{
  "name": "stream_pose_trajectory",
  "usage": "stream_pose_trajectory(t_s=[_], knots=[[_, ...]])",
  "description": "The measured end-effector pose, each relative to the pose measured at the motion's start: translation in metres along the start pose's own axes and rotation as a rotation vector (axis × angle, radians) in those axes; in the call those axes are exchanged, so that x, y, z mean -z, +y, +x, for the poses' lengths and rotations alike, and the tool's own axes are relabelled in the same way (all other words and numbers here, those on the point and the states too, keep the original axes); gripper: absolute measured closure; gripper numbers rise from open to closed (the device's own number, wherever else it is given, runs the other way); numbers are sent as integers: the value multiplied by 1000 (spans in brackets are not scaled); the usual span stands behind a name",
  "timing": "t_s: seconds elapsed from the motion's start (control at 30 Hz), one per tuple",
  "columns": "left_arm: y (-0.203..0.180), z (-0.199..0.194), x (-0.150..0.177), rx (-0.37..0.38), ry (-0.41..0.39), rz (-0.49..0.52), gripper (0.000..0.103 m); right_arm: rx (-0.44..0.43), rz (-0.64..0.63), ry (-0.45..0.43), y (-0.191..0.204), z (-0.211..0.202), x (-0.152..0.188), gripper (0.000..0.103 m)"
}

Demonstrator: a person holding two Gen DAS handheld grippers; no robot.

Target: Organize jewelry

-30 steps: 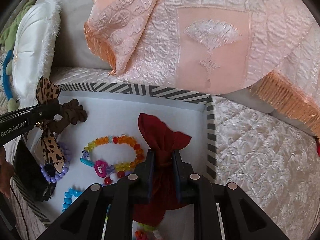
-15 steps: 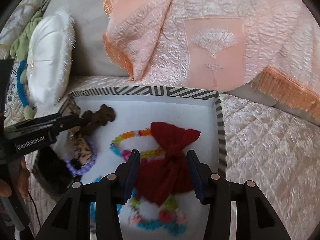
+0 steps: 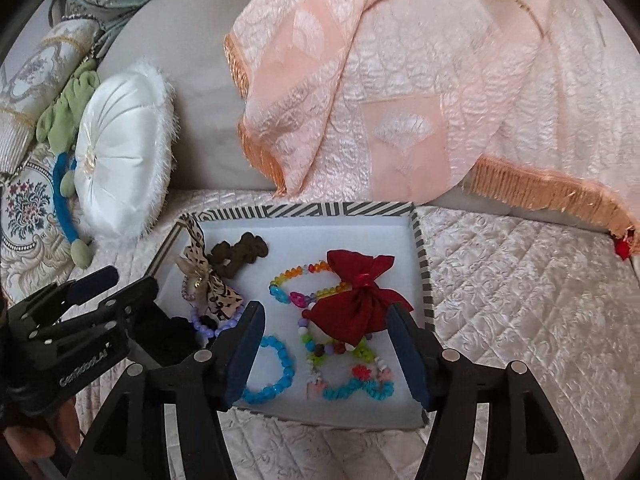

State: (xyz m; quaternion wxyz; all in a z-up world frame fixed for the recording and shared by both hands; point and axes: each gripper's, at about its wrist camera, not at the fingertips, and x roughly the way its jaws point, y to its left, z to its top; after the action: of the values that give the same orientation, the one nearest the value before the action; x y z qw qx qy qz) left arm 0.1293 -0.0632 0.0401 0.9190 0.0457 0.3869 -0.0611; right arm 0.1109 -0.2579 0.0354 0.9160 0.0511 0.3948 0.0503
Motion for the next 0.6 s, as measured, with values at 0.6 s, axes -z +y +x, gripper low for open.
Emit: stream_pose_trajectory(t_s=[0.6], knots=[[-2,-40,-8,-22,-111,-66,46,40,-42,-71,12,-34,4,36]])
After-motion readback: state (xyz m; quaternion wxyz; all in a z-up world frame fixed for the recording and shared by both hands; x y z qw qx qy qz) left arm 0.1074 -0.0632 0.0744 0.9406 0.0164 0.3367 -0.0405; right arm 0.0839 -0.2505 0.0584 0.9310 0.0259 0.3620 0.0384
